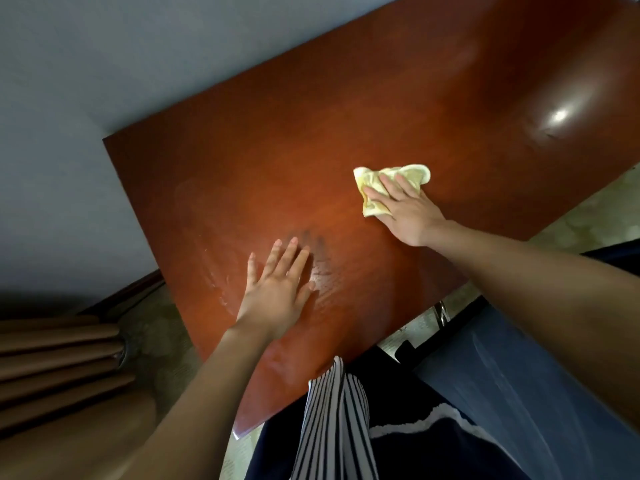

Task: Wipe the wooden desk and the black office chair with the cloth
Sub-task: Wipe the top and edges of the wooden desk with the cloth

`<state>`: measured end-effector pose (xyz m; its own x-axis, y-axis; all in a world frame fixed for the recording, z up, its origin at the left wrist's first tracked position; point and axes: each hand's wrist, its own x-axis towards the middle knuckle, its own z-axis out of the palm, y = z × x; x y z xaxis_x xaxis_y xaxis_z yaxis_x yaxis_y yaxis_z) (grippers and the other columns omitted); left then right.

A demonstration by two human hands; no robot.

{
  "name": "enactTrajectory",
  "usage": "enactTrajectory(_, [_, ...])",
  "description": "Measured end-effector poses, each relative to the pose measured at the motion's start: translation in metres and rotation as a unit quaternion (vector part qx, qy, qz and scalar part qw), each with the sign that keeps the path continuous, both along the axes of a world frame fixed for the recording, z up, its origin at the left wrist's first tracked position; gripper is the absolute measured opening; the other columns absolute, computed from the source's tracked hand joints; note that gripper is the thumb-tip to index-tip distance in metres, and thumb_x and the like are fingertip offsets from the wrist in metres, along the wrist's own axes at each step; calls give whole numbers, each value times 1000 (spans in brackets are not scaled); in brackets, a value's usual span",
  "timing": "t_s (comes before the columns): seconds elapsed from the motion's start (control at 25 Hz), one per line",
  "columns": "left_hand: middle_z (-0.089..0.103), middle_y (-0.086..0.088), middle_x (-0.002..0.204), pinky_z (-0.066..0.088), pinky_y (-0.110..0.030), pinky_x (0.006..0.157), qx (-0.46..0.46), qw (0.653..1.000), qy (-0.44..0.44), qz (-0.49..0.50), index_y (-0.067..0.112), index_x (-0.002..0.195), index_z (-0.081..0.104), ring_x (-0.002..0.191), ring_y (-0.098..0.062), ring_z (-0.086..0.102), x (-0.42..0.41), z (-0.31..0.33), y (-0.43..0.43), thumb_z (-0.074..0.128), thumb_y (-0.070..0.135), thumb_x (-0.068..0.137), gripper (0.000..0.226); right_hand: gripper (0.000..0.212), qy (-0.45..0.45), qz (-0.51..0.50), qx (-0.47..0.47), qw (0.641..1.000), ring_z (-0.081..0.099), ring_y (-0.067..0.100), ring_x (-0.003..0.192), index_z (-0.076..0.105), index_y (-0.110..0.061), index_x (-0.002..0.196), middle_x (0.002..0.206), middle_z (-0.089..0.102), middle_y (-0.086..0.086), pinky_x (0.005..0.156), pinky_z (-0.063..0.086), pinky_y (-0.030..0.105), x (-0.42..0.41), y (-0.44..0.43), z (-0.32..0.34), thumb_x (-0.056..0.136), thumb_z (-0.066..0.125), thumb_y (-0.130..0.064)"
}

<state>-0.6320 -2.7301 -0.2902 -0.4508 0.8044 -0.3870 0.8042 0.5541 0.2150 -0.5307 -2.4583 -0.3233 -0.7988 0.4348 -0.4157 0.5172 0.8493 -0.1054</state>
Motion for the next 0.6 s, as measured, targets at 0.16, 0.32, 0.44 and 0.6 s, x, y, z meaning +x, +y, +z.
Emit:
enactTrajectory(0.16, [-19,9,156,-19,-43,109,5,998,-2,64,28,151,-4,138,-8,-26,2,3,-38,20,51,98,63,53,-5,-61,-5,998,-21,28,143,-3,-45,147,158,-18,-3,114,0,55,-25,-35,-4,100,21,-49])
enactTrajectory(0.32, [-25,6,154,-15,-45,112,-14,990,3,142,23,150,-11,139,-9,-25,3,2,-85,26,60,93,78,52,12,-19,-9,1000,-22,29,142,-2,-48,146,158,-18,-2,113,-2,57,-25,-70,-7,99,20,-52])
enactTrajectory(0.44, [-27,0,154,-11,-49,113,-71,985,-8,155,17,149,-16,143,-14,-21,10,0,-125,36,73,82,101,52,20,10,-17,1000,-22,28,143,0,-48,146,158,-16,-2,113,-2,57,-19,-110,-8,98,20,-54])
enactTrajectory(0.6, [-32,-3,152,-10,-52,112,-128,986,-25,101,11,146,-22,142,-17,-22,25,0,-168,49,78,70,124,53,36,34,-26,998,-22,26,143,1,-46,147,158,-16,-3,114,-2,56,2,-186,-8,98,20,-53])
